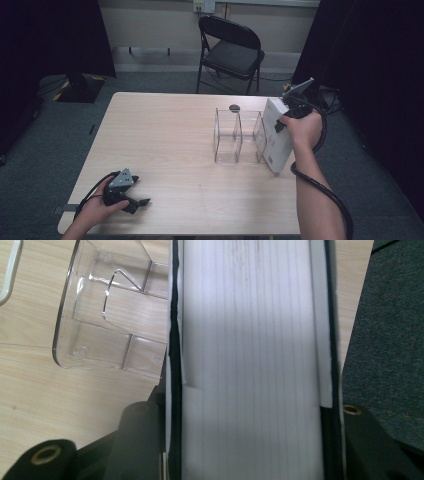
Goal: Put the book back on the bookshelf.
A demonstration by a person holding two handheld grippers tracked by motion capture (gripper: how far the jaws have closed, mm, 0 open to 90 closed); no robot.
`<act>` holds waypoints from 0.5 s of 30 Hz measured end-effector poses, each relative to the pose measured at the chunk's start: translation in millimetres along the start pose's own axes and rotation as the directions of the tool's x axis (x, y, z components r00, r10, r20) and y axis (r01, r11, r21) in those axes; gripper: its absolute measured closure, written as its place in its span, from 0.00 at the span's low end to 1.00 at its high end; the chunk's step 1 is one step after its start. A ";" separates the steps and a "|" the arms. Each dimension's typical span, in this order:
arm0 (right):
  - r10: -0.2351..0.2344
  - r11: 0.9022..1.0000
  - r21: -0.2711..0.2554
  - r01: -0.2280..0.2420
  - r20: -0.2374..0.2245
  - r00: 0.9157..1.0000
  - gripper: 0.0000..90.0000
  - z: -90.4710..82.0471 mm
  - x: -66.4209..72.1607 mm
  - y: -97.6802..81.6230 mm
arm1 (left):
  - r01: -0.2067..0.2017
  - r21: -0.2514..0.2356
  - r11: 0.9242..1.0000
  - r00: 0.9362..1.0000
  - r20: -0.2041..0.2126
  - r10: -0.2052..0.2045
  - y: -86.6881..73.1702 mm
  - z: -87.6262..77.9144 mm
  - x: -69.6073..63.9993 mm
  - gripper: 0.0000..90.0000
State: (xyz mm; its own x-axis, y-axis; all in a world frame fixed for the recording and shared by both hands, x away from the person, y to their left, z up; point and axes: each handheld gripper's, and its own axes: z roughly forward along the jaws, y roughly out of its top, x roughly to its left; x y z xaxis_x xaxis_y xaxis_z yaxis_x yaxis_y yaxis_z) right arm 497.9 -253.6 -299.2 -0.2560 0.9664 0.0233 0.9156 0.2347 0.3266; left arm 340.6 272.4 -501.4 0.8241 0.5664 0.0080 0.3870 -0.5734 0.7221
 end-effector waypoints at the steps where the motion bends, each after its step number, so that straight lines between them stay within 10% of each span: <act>1: 0.000 1.000 -0.005 0.000 0.000 1.000 0.58 0.8 -0.3 0.4 | 0.001 0.001 1.000 1.000 0.000 -0.001 0.0 0.0 0.0 0.07; 15: 0.009 1.000 -0.006 -0.009 0.012 1.000 0.58 0.0 -1.5 3.4 | 0.000 0.000 1.000 1.000 0.000 0.000 0.0 0.0 0.0 0.06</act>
State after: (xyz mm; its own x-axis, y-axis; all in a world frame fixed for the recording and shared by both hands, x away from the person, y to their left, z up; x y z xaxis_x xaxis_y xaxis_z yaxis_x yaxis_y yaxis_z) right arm 501.4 -254.3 -298.1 -0.2436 0.9698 0.0146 0.9161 0.2251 0.3319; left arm 340.6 272.4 -501.4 0.8240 0.5665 0.0079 0.3873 -0.5734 0.7219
